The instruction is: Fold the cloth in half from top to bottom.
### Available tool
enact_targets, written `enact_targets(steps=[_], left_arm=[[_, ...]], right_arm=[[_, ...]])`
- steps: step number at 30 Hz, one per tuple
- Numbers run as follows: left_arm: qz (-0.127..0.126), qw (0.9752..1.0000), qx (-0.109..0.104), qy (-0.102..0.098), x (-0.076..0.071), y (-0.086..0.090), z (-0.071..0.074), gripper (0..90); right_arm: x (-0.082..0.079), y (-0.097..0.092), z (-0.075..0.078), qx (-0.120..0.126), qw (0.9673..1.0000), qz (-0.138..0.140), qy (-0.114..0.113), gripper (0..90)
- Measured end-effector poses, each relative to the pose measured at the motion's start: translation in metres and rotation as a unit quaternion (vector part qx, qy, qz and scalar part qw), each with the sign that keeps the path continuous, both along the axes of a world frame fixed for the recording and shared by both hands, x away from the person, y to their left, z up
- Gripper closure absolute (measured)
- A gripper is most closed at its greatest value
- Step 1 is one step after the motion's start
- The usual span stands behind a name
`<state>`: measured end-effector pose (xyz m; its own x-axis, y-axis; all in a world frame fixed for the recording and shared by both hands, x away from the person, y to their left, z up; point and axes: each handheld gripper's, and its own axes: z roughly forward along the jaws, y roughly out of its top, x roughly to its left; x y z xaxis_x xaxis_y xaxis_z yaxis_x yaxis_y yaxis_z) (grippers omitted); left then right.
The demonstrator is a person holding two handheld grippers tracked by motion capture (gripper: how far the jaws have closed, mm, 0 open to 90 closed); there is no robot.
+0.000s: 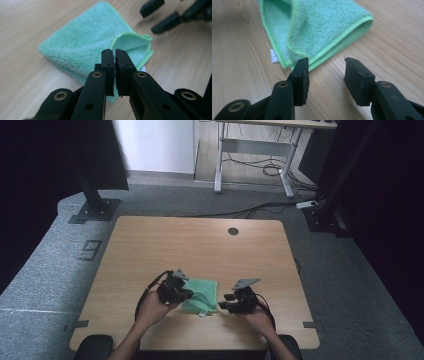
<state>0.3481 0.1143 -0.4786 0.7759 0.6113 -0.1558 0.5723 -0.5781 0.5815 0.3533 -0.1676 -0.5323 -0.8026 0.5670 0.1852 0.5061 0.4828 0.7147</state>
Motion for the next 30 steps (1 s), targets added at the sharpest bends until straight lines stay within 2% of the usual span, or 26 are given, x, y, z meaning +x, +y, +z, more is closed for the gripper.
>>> enact_targets(steps=[4, 6, 9, 13, 16, 18, 20, 21, 24, 26, 30], left_arm=[[0.002, 1.0, -0.007, 0.005, -0.01, 0.008, -0.007, 80.3], [-0.002, 0.9999, -0.013, 0.002, -0.015, 0.012, -0.007, 72.1], [-0.007, 0.9995, -0.027, -0.016, -0.019, 0.02, 0.0, 57.9], [0.012, 0.9982, -0.04, -0.044, -0.015, 0.029, 0.011, 43.4], [0.032, 0.9973, -0.041, -0.052, -0.006, 0.033, 0.008, 37.0], [0.044, 0.9972, -0.037, -0.048, 0.001, 0.035, 0.0, 34.6], [0.053, 0.9976, -0.022, -0.039, 0.003, 0.035, -0.012, 33.6], [0.055, 0.9978, -0.013, -0.036, 0.003, 0.035, -0.017, 32.6], [0.057, 0.9978, -0.004, -0.034, -0.002, 0.036, -0.027, 32.3], [0.06, 0.9976, -0.001, -0.036, -0.005, 0.036, -0.031, 32.3], [0.061, 0.9969, 0.024, -0.043, -0.007, 0.032, -0.041, 32.1]], right_arm=[[0.002, -0.004, 0.002, 0.008, 1.0, -0.005, -0.002, 49.1], [0.002, -0.002, 0.003, 0.008, 0.9999, -0.006, -0.003, 46.4], [0.003, 0.002, 0.004, 0.01, 0.9999, -0.007, -0.01, 42.3], [0.004, 0.009, 0.007, 0.016, 0.9997, -0.009, -0.019, 37.4], [0.005, 0.015, 0.009, 0.022, 0.9994, -0.012, -0.024, 34.4], [0.006, 0.02, 0.009, 0.022, 0.9994, -0.012, -0.026, 31.6], [0.005, 0.024, 0.008, 0.017, 0.9994, -0.01, -0.03, 30.2], [0.005, 0.026, 0.007, 0.013, 0.9994, -0.008, -0.031, 29.0], [0.003, 0.029, 0.003, 0.002, 0.9995, -0.004, -0.031, 28.2], [0.002, 0.029, -0.001, -0.006, 0.9995, -0.002, -0.031, 28.3], [0.001, 0.028, -0.004, -0.019, 0.9992, -0.004, -0.035, 29.1]])
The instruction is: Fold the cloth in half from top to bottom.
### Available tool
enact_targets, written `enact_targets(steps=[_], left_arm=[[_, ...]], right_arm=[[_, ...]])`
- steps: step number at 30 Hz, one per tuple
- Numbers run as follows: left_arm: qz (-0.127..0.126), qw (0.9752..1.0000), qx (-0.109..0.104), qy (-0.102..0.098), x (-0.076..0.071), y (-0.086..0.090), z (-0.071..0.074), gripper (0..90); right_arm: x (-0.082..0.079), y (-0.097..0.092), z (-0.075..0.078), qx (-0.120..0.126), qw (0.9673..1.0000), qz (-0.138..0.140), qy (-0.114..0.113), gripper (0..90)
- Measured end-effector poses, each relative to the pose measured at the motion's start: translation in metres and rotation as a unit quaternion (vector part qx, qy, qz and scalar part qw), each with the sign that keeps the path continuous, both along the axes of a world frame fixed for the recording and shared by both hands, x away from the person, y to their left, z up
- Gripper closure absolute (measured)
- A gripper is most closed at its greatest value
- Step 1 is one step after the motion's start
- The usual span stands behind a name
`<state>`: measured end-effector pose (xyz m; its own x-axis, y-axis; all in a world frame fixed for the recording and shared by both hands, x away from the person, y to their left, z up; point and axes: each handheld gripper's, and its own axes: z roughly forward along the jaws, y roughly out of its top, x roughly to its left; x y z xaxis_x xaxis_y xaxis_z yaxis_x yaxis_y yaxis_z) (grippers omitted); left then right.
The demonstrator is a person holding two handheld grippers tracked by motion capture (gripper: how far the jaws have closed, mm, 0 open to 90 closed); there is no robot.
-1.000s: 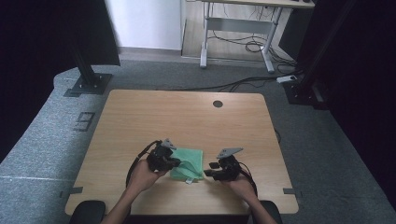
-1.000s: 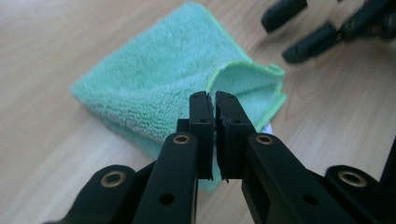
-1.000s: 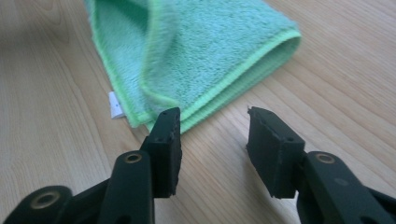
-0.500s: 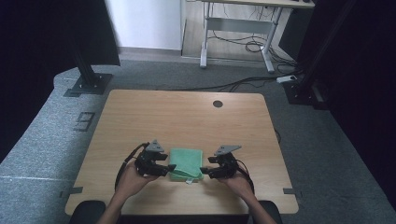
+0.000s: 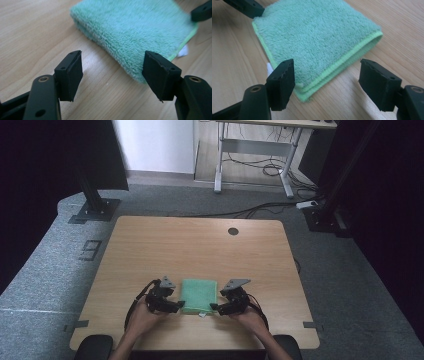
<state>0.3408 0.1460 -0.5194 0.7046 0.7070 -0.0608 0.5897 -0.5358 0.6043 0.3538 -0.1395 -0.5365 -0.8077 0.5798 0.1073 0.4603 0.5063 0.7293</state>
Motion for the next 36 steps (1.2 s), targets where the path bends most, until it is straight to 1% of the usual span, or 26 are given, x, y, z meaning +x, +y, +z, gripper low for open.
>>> enact_targets(steps=[3, 4, 6, 8, 10, 11, 14, 19, 21, 22, 23, 25, 27, 30, 32, 33, 36], left_arm=[[-0.002, 0.9999, 0.012, -0.001, 0.0, -0.003, -0.007, 32.2], [0.0, 1.0, 0.01, -0.001, 0.0, -0.003, -0.008, 32.2], [0.002, 1.0, 0.003, -0.001, 0.0, -0.002, -0.009, 32.4], [0.002, 1.0, 0.001, -0.005, 0.0, -0.002, -0.009, 32.4], [0.0, 1.0, 0.001, -0.007, -0.001, -0.002, -0.009, 32.4], [0.0, 1.0, 0.001, -0.007, -0.001, -0.002, -0.009, 32.4], [-0.002, 1.0, 0.001, -0.005, 0.0, -0.003, -0.01, 32.5], [-0.001, 1.0, -0.003, -0.002, 0.001, -0.002, -0.013, 31.9], [-0.004, 1.0, 0.002, -0.005, 0.001, -0.002, -0.011, 31.3], [-0.006, 0.9999, 0.006, -0.011, 0.001, -0.002, -0.009, 30.4], [-0.007, 0.9999, 0.002, -0.015, 0.002, -0.002, -0.007, 29.6], [-0.006, 0.9997, -0.015, -0.017, 0.004, -0.001, -0.001, 28.0], [-0.001, 0.9993, -0.031, -0.02, 0.01, 0.002, 0.007, 26.2], [0.001, 0.9989, -0.038, -0.028, 0.019, 0.002, 0.013, 23.3], [0.003, 0.9989, -0.039, -0.028, 0.023, 0.002, 0.013, 21.2], [0.004, 0.9989, -0.038, -0.028, 0.025, 0.002, 0.013, 20.5], [0.007, 0.9992, -0.029, -0.026, 0.028, -0.001, 0.007, 19.3]], right_arm=[[-0.001, 0.0, -0.002, -0.017, 0.9998, -0.002, -0.008, 30.5], [-0.001, 0.0, -0.003, -0.018, 0.9998, -0.002, -0.006, 31.0], [-0.001, 0.0, -0.003, -0.018, 0.9998, -0.004, -0.005, 32.0], [-0.002, -0.001, -0.001, -0.017, 0.9998, -0.002, -0.008, 34.4], [-0.003, -0.002, 0.001, -0.012, 0.9999, 0.001, -0.004, 37.5], [-0.003, -0.002, 0.002, -0.007, 1.0, 0.001, -0.002, 37.9], [-0.002, -0.003, 0.001, -0.003, 1.0, 0.0, 0.003, 37.9], [0.0, -0.001, -0.002, -0.012, 0.9999, -0.004, 0.0, 37.1], [-0.001, -0.001, -0.002, -0.014, 0.9999, -0.002, -0.002, 36.9], [-0.001, -0.001, -0.001, -0.014, 0.9999, -0.003, -0.004, 36.5], [0.0, -0.001, 0.0, -0.013, 0.9999, -0.003, -0.005, 36.0], [0.002, -0.001, 0.002, -0.01, 0.9999, -0.007, -0.008, 33.8], [0.005, -0.001, 0.004, -0.007, 0.9998, -0.012, -0.011, 32.4], [0.012, -0.001, 0.007, 0.0, 0.9997, -0.019, -0.018, 29.3], [0.017, -0.001, 0.008, 0.002, 0.9993, -0.028, -0.022, 28.1], [0.02, -0.001, 0.008, 0.003, 0.9992, -0.035, -0.02, 27.5], [0.026, -0.001, 0.006, 0.003, 0.9988, -0.046, -0.019, 26.8]])
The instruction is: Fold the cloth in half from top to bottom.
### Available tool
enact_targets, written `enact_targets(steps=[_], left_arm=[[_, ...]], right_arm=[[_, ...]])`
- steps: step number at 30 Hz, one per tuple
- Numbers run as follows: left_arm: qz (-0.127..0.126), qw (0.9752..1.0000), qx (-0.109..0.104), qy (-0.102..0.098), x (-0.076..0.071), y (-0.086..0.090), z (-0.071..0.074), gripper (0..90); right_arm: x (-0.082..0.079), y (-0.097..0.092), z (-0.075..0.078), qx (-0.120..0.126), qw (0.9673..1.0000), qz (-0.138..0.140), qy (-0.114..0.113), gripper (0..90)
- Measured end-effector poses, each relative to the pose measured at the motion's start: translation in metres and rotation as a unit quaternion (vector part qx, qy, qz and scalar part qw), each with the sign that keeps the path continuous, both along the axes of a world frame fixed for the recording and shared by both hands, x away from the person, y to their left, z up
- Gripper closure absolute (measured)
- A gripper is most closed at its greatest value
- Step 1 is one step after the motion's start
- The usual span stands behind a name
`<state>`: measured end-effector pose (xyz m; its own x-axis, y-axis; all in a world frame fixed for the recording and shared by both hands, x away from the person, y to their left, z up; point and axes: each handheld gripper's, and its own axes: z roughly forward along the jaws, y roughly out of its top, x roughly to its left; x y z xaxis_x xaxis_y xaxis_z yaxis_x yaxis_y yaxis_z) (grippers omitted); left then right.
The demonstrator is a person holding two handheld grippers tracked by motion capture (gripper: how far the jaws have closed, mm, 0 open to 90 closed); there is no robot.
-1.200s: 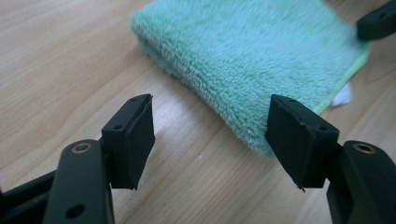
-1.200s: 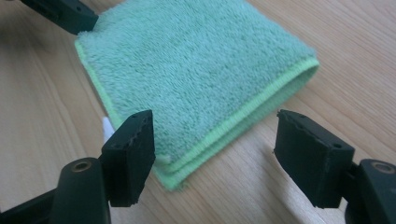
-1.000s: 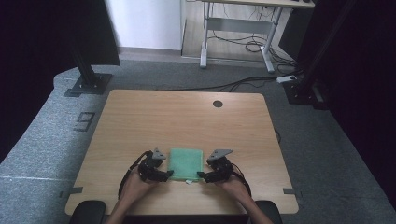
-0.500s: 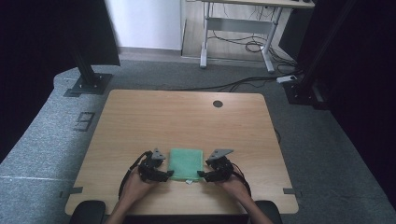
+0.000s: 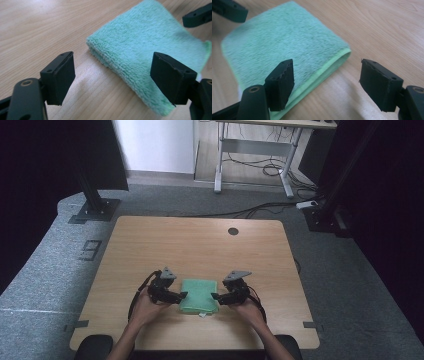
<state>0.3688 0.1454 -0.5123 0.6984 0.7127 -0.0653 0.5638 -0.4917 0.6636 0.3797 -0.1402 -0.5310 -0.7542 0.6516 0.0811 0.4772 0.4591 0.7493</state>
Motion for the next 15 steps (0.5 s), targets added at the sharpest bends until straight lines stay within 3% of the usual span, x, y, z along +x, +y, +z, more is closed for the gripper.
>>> enact_targets(steps=[7, 15], left_arm=[[0.005, 0.9987, 0.051, -0.004, -0.004, -0.007, -0.02, 17.9], [0.014, 0.9988, 0.045, -0.006, 0.002, -0.007, -0.024, 15.8]], right_arm=[[-0.002, 0.007, -0.01, -0.03, 0.9995, 0.004, 0.001, 25.6], [0.001, 0.007, -0.014, -0.043, 0.999, -0.006, -0.007, 24.1]])
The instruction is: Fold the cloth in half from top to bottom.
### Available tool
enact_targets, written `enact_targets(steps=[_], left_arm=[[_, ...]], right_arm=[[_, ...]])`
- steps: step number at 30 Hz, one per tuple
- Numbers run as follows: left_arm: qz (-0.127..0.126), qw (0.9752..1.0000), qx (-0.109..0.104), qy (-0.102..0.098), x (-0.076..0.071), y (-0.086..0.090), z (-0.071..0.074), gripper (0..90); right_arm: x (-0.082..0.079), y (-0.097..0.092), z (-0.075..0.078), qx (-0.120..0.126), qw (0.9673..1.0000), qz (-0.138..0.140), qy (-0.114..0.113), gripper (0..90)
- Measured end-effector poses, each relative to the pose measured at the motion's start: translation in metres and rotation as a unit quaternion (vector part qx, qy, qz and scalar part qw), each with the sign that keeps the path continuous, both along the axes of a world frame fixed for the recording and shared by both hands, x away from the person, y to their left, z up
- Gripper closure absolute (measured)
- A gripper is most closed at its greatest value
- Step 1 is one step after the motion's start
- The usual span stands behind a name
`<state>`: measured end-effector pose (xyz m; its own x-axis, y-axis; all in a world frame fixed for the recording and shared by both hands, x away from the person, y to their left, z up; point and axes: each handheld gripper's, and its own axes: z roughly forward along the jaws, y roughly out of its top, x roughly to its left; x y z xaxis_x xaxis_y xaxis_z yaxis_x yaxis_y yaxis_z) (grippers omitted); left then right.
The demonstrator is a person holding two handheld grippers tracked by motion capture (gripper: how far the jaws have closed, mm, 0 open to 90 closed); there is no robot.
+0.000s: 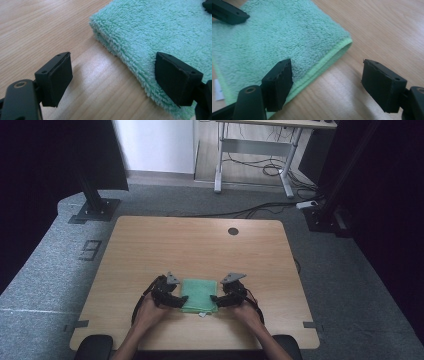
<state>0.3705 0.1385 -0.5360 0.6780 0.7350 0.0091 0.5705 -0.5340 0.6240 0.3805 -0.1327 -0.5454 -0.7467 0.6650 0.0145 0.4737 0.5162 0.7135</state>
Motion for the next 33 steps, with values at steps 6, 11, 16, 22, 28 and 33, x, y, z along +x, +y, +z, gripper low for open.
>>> enact_targets(steps=[6, 11, 16, 22, 28, 33], left_arm=[[0.007, 1.0, -0.001, -0.005, 0.013, -0.002, 0.0, 15.8], [0.011, 0.9999, 0.003, -0.012, 0.028, -0.005, 0.0, 15.9], [0.015, 0.9998, -0.006, -0.014, 0.041, -0.004, -0.002, 15.6], [0.023, 0.9995, -0.015, -0.013, 0.055, -0.004, -0.003, 15.2], [0.023, 0.9996, -0.013, -0.014, 0.055, -0.005, -0.002, 15.3], [0.018, 0.9996, -0.004, -0.023, 0.051, -0.007, 0.006, 15.0]], right_arm=[[0.009, -0.002, -0.001, 0.002, 1.0, -0.009, 0.001, 24.0], [0.023, -0.002, 0.0, -0.001, 0.9998, -0.02, -0.003, 24.2], [0.038, -0.003, 0.0, -0.001, 0.9996, -0.029, -0.004, 24.7], [0.051, -0.004, 0.0, -0.001, 0.9993, -0.038, -0.005, 25.1], [0.054, -0.004, 0.0, 0.004, 0.9992, -0.039, -0.001, 27.4], [0.05, -0.006, 0.004, 0.01, 0.9992, -0.039, -0.003, 28.1]])
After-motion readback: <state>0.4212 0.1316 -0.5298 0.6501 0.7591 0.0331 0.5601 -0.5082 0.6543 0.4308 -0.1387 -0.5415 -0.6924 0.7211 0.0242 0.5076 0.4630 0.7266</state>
